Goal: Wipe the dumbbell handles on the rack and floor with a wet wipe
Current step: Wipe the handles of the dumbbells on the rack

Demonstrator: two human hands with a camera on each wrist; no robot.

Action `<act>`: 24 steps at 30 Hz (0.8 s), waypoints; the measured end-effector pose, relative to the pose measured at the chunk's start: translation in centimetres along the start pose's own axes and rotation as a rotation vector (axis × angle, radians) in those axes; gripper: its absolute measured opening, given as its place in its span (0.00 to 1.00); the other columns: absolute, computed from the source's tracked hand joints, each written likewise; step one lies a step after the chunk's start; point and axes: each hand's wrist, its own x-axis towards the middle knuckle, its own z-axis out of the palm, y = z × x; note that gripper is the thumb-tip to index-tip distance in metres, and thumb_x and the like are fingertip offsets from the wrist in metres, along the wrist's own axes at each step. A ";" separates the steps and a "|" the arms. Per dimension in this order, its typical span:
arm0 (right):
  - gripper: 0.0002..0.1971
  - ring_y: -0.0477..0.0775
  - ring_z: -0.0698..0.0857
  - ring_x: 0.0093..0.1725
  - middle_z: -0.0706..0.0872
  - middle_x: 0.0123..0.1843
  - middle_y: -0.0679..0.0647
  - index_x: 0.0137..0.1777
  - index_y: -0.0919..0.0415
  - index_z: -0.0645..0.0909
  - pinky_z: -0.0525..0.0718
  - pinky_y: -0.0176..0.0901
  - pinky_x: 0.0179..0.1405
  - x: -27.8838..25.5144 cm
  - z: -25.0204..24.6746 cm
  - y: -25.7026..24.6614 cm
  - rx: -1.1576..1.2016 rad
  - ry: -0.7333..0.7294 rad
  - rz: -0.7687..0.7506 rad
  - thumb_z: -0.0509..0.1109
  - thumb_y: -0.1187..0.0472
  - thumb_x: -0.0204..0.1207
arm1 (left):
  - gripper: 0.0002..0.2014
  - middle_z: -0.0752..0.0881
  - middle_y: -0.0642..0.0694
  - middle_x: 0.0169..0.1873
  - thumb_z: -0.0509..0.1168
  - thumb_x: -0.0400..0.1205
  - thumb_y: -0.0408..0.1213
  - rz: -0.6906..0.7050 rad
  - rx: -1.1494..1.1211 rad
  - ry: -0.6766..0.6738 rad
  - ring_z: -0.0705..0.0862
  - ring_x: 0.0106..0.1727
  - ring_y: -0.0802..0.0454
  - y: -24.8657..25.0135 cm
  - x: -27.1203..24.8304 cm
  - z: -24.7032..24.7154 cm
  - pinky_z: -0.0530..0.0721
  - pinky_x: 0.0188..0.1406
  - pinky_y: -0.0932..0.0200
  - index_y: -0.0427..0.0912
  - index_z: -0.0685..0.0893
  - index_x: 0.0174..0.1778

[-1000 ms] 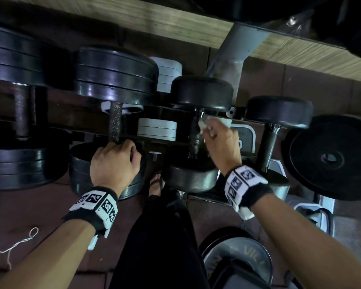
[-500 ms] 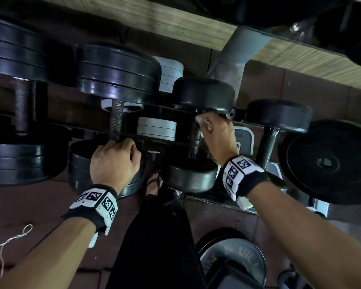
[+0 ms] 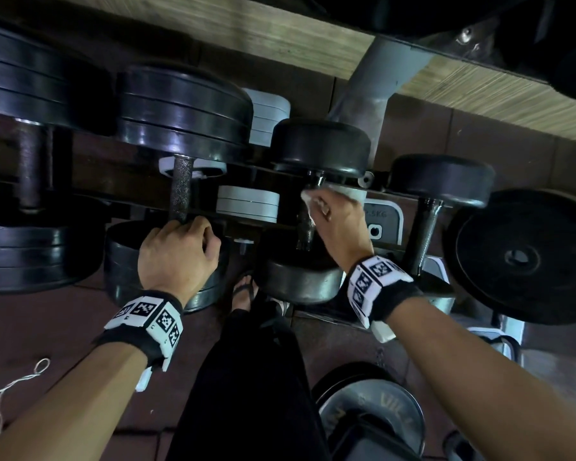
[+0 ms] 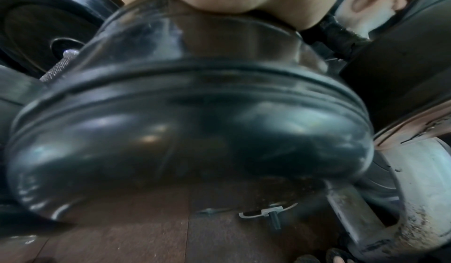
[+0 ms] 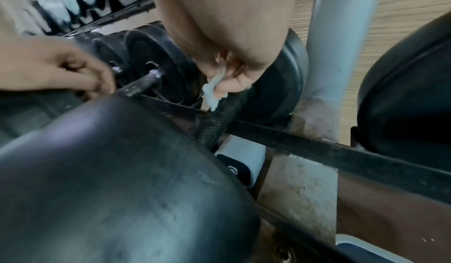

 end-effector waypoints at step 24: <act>0.08 0.57 0.89 0.45 0.91 0.46 0.51 0.59 0.55 0.84 0.82 0.44 0.47 -10.8 -7.5 7.7 -0.028 0.230 0.460 0.67 0.56 0.86 | 0.12 0.89 0.38 0.49 0.66 0.85 0.35 -0.175 -0.670 -0.143 0.88 0.48 0.44 10.2 6.8 3.3 0.84 0.56 0.55 0.34 0.84 0.62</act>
